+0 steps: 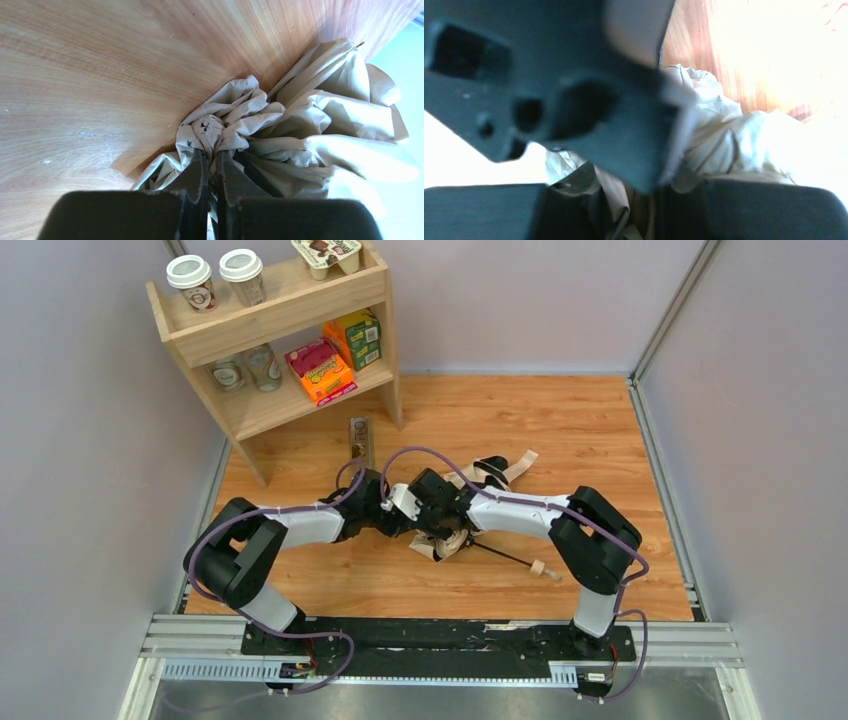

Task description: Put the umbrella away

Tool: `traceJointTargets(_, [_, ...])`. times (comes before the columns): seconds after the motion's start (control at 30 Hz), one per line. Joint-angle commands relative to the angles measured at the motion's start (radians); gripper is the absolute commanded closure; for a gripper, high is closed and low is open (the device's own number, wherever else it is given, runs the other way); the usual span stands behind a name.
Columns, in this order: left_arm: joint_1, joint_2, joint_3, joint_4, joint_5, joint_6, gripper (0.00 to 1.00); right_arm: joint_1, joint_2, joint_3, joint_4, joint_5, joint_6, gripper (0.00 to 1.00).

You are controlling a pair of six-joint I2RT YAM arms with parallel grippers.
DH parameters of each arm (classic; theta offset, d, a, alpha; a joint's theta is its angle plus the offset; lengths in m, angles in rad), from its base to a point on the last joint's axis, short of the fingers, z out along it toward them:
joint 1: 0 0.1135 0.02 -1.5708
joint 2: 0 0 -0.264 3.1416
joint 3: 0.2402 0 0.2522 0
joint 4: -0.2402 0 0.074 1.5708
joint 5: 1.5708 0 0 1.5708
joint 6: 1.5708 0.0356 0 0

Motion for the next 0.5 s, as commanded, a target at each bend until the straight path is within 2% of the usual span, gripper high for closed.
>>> traceJointTargets(0.0, [0.005,-0.023,0.006,-0.137,0.028,0.08,1.0,-0.073,0.07,0.018,-0.173,-0.167,0.019,0.9])
traceJointTargets(0.07, [0.014,-0.036,0.009,-0.109,0.028,0.108,1.0,-0.074,0.083,0.057,-0.212,-0.22,0.022,1.0])
traceJointTargets(0.13, [0.026,-0.055,0.026,-0.106,0.027,0.171,1.0,-0.079,0.093,0.067,-0.214,-0.289,0.039,1.0])
traceJointTargets(0.17, [0.042,-0.073,0.035,-0.106,0.028,0.194,0.97,-0.085,0.096,0.068,-0.21,-0.318,0.054,1.0])
traceJointTargets(0.2, [0.049,-0.084,0.036,-0.104,0.021,0.246,0.91,-0.093,0.097,0.069,-0.203,-0.348,0.071,1.0])
traceJointTargets(0.23, [0.063,-0.116,0.032,-0.059,0.013,0.277,0.76,-0.097,0.102,0.068,-0.199,-0.38,0.079,1.0])
traceJointTargets(0.27, [0.074,-0.139,0.027,-0.055,-0.007,0.321,0.67,-0.108,0.102,0.061,-0.188,-0.41,0.088,1.0])
traceJointTargets(0.3, [0.088,-0.182,0.017,-0.063,-0.019,0.338,0.48,-0.116,0.1,0.057,-0.173,-0.432,0.106,1.0])
traceJointTargets(0.37, [0.12,-0.263,-0.011,-0.054,-0.027,0.398,0.25,-0.137,0.093,0.037,-0.142,-0.504,0.134,1.0])
traceJointTargets(0.47, [0.161,-0.372,-0.052,-0.064,-0.035,0.459,0.24,-0.168,0.082,0.005,-0.082,-0.601,0.174,1.0])
